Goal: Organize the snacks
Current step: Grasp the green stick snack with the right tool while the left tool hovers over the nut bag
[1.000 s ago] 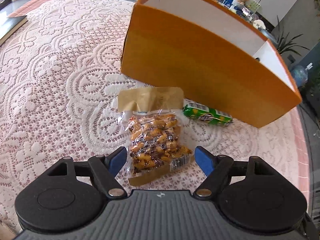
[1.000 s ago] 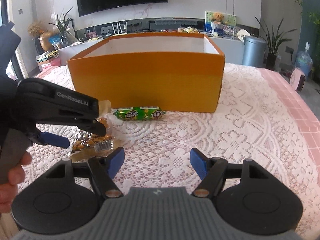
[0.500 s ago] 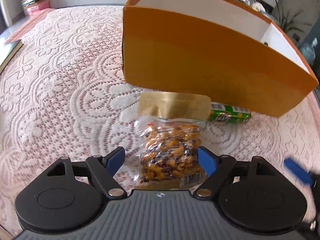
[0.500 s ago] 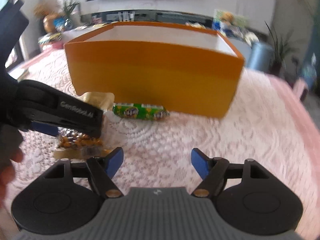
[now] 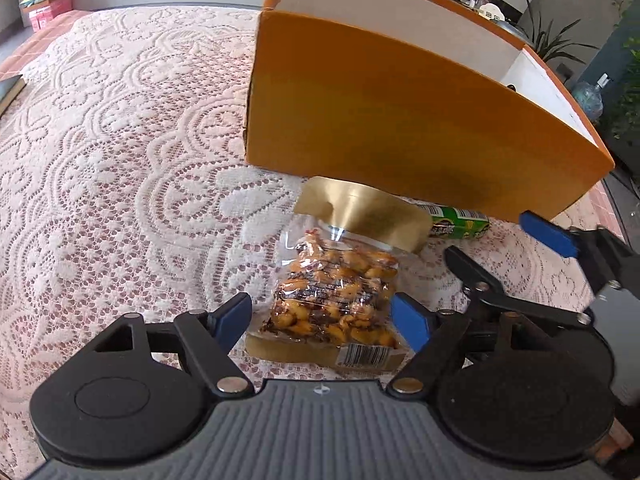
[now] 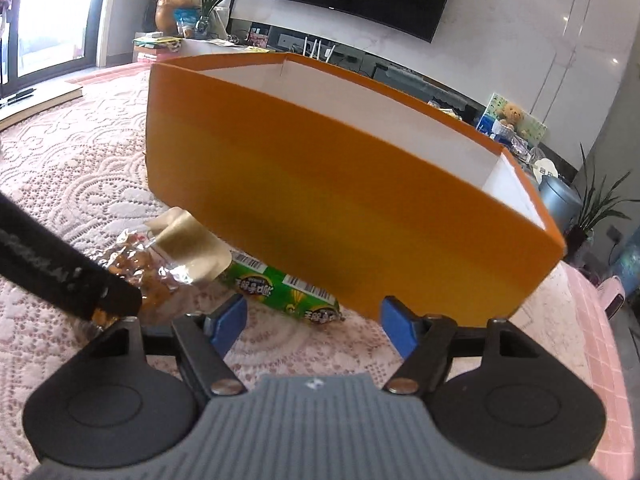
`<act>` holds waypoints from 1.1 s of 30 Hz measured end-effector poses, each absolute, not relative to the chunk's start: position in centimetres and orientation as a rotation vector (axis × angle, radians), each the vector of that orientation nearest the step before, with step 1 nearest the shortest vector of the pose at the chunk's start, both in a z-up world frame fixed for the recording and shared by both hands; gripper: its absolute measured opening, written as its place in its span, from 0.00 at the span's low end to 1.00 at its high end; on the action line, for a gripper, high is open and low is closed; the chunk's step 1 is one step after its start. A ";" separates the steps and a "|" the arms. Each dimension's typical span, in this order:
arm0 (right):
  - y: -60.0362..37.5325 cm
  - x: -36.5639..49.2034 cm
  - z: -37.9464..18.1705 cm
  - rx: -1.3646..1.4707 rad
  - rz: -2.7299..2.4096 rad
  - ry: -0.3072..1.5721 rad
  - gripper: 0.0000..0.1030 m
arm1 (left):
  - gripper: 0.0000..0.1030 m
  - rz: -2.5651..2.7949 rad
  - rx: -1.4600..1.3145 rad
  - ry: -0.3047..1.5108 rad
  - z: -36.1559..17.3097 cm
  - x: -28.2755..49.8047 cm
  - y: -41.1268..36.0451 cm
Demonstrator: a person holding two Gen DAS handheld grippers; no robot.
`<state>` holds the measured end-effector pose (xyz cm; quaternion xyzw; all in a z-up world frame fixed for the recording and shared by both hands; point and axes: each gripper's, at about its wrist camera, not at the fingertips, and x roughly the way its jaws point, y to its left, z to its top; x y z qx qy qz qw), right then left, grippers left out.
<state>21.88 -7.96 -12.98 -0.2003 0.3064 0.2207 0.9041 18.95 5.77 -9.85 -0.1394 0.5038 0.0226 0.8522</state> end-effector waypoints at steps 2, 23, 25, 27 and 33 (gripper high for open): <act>-8.0 22.5 -13.6 -0.382 0.459 0.660 0.69 | 0.90 0.045 -0.285 1.059 -9.9 18.8 5.5; -6.5 19.1 -13.1 -0.379 0.590 0.631 0.53 | 0.89 0.051 -0.333 1.037 -10.1 18.9 5.8; -6.8 19.9 -12.9 -0.380 0.555 0.614 0.57 | 0.89 0.051 -0.330 1.037 -10.1 18.9 5.9; -6.9 20.5 -12.8 -0.384 0.551 0.601 0.60 | 0.89 0.053 -0.327 1.037 -10.1 18.8 5.7; -7.5 22.9 -13.8 -0.357 0.542 0.655 0.60 | 0.89 0.053 -0.331 1.036 -10.1 19.0 5.5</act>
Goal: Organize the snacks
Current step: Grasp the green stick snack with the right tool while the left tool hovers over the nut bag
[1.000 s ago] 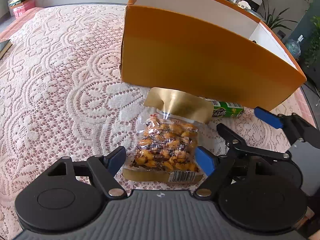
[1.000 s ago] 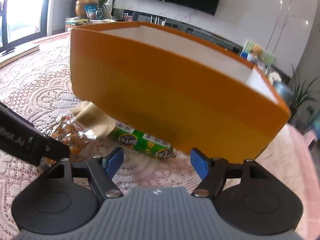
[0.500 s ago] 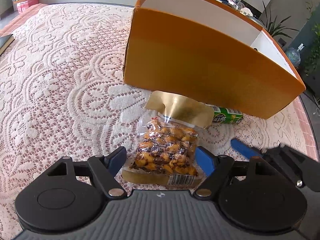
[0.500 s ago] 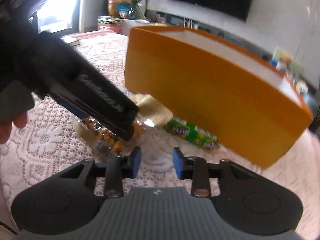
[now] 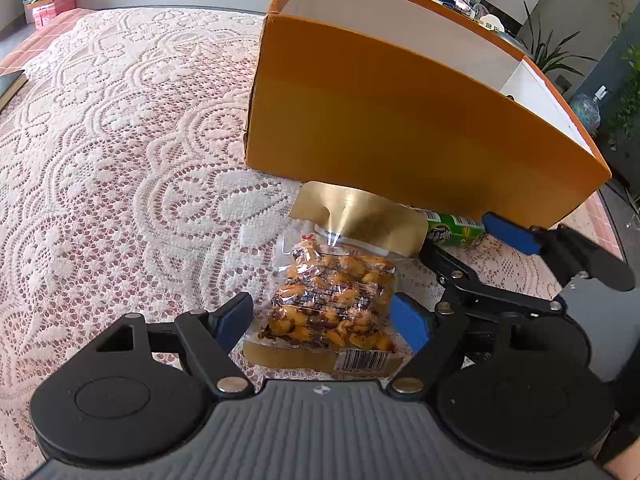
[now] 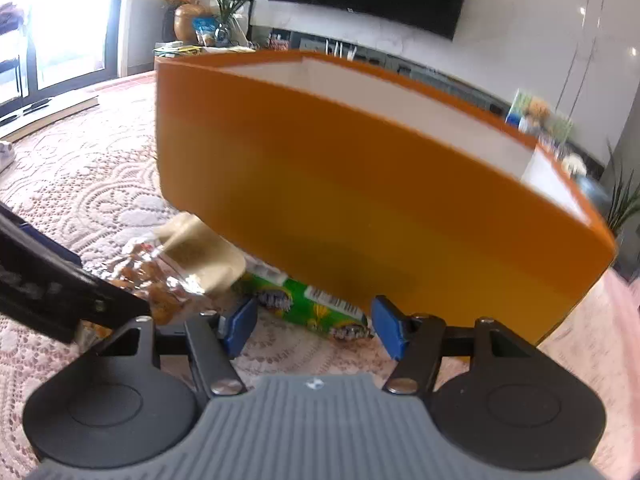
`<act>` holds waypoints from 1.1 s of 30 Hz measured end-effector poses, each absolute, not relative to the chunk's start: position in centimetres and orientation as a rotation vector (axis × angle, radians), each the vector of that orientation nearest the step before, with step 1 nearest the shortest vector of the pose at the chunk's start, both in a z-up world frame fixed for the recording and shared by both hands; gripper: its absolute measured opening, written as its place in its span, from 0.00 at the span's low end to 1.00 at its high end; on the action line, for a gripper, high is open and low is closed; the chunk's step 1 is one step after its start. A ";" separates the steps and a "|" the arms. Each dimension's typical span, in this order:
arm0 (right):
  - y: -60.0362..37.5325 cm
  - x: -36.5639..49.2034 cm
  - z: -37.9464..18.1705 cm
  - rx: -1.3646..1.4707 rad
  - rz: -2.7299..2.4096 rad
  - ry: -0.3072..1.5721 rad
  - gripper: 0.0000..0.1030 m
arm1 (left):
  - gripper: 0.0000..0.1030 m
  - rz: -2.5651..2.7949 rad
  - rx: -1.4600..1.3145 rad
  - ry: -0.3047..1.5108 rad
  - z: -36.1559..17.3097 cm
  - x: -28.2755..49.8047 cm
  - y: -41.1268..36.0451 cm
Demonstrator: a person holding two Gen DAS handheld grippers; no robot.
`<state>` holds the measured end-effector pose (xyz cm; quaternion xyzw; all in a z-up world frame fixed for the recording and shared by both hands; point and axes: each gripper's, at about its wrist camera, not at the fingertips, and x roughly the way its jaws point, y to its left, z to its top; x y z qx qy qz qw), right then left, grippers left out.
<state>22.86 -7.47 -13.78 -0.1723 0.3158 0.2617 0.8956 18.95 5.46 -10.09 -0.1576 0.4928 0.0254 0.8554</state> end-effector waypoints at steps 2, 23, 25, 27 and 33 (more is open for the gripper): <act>-7.7 23.1 -14.1 -0.346 0.539 0.661 0.52 | 0.89 0.054 -0.335 1.035 -10.1 19.0 5.6; -5.3 18.7 -13.1 -0.361 0.596 0.653 0.38 | 0.89 0.073 -0.401 1.021 -9.8 18.5 6.3; -4.8 19.5 -13.6 -0.357 0.582 0.663 0.36 | 0.90 0.080 -0.402 1.023 -9.8 18.5 6.3; -4.8 20.0 -13.9 -0.325 0.585 0.678 0.33 | 0.91 0.079 -0.396 1.025 -9.8 18.6 6.1; -5.9 20.0 -13.2 -0.241 0.588 0.775 0.20 | 0.93 0.061 -0.310 1.035 -9.9 18.9 4.9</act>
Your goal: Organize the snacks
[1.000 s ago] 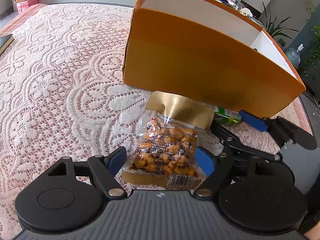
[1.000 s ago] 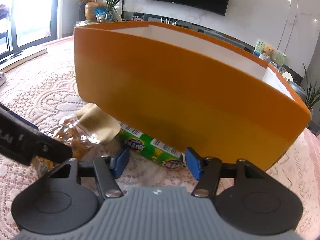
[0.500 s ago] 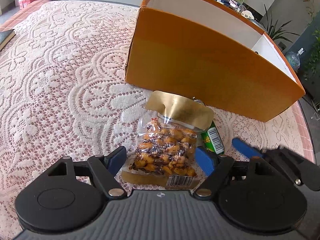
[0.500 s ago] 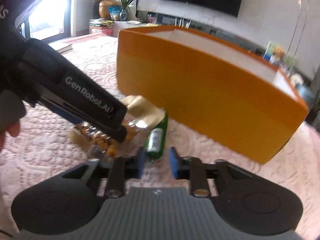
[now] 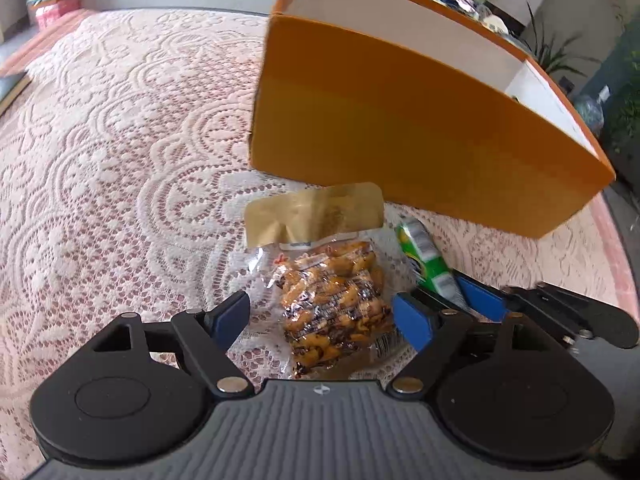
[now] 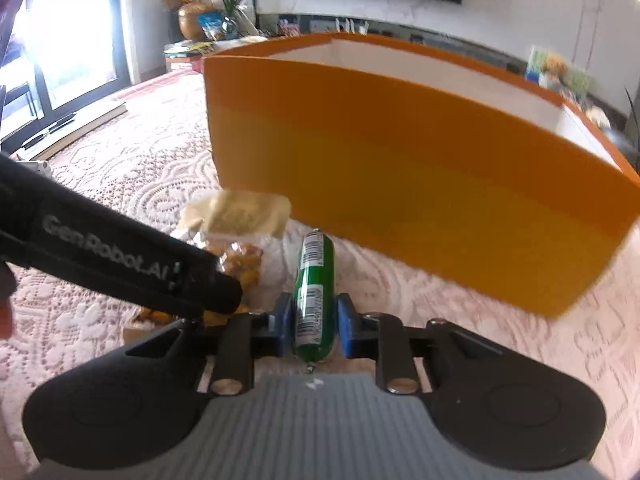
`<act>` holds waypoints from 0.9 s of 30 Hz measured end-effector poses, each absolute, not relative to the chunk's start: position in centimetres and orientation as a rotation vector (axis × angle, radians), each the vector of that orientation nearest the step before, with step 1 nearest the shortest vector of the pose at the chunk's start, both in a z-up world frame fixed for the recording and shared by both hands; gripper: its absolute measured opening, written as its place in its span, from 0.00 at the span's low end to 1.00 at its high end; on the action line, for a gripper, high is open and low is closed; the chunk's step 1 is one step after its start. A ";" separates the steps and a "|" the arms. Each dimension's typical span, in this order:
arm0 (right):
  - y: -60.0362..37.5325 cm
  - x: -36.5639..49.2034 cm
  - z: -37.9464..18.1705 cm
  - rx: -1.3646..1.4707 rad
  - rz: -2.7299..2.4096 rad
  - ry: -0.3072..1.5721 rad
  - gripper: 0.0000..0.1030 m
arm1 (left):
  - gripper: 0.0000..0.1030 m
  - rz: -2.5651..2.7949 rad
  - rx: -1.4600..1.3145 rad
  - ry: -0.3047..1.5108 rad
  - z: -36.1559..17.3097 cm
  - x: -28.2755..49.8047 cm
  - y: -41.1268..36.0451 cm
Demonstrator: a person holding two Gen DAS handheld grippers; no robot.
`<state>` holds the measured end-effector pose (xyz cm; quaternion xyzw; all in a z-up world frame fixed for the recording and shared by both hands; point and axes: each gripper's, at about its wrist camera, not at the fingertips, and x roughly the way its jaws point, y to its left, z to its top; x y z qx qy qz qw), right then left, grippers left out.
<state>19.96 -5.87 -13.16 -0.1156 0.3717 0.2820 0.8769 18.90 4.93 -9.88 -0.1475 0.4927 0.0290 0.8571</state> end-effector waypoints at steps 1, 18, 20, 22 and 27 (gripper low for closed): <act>-6.4 19.7 -13.1 -0.240 0.575 0.790 0.20 | 0.94 0.058 -0.296 1.038 -9.9 18.9 4.7; -8.6 16.1 -12.4 -0.264 0.476 0.761 0.42 | 1.00 0.023 -0.046 1.059 -10.6 19.2 1.2; -8.3 16.5 -12.8 -0.289 0.473 0.748 0.42 | 1.00 0.019 -0.038 1.052 -10.7 19.3 1.0; -8.1 17.0 -13.1 -0.291 0.477 0.744 0.42 | 0.95 0.016 -0.037 1.045 -10.6 19.4 1.1; -8.1 17.0 -13.2 -0.277 0.496 0.740 0.28 | 0.75 0.020 -0.045 1.019 -9.9 18.9 1.1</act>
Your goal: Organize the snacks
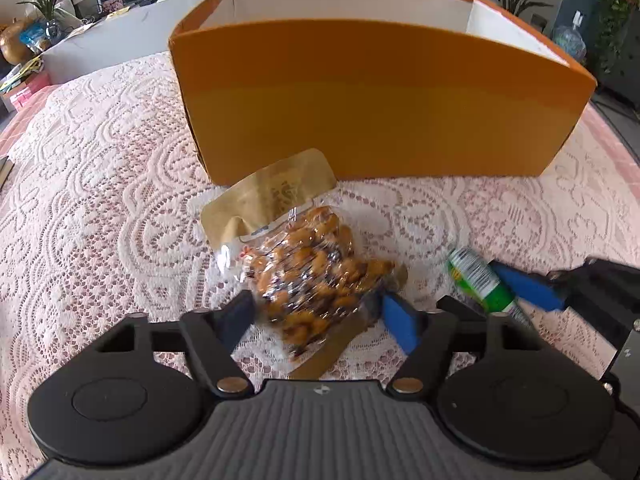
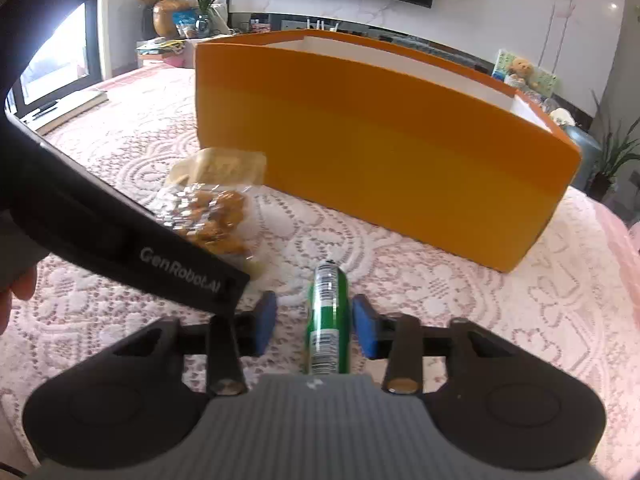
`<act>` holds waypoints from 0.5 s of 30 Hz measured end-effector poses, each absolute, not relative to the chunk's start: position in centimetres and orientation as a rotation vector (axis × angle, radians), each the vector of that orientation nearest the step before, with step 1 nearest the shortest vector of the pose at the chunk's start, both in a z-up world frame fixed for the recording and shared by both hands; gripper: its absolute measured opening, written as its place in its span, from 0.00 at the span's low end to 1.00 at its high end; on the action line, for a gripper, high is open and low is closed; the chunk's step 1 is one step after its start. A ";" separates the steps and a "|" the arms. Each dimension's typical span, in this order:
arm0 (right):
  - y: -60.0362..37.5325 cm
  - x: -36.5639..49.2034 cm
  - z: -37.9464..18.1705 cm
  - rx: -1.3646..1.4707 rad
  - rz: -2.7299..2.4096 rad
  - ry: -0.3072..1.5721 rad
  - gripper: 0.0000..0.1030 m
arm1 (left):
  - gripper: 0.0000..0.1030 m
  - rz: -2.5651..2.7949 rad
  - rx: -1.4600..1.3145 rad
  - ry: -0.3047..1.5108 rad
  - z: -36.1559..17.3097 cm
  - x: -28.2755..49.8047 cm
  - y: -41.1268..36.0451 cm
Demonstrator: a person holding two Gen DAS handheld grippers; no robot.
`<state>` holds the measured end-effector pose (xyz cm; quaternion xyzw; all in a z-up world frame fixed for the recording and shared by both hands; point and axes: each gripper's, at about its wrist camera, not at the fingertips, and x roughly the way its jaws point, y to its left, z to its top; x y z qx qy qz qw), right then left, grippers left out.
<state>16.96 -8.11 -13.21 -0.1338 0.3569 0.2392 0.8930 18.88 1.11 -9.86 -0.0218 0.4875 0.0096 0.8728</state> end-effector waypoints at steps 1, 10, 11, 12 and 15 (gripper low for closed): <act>-8.1 16.9 -13.2 -0.279 0.495 0.739 0.21 | 0.73 0.021 -0.050 1.018 -9.8 18.9 1.2; -8.3 17.1 -13.2 -0.247 0.497 0.753 0.19 | 0.67 0.025 -0.152 0.985 -8.7 18.0 3.0; -8.3 17.1 -13.1 -0.244 0.495 0.755 0.19 | 0.67 0.026 -0.155 0.980 -8.5 17.8 3.2; -8.4 17.0 -13.1 -0.244 0.493 0.754 0.19 | 0.67 0.030 -0.153 0.971 -8.3 17.5 3.2; -8.6 16.7 -12.7 -0.244 0.493 0.740 0.19 | 0.66 0.032 -0.179 0.955 -7.7 17.0 3.5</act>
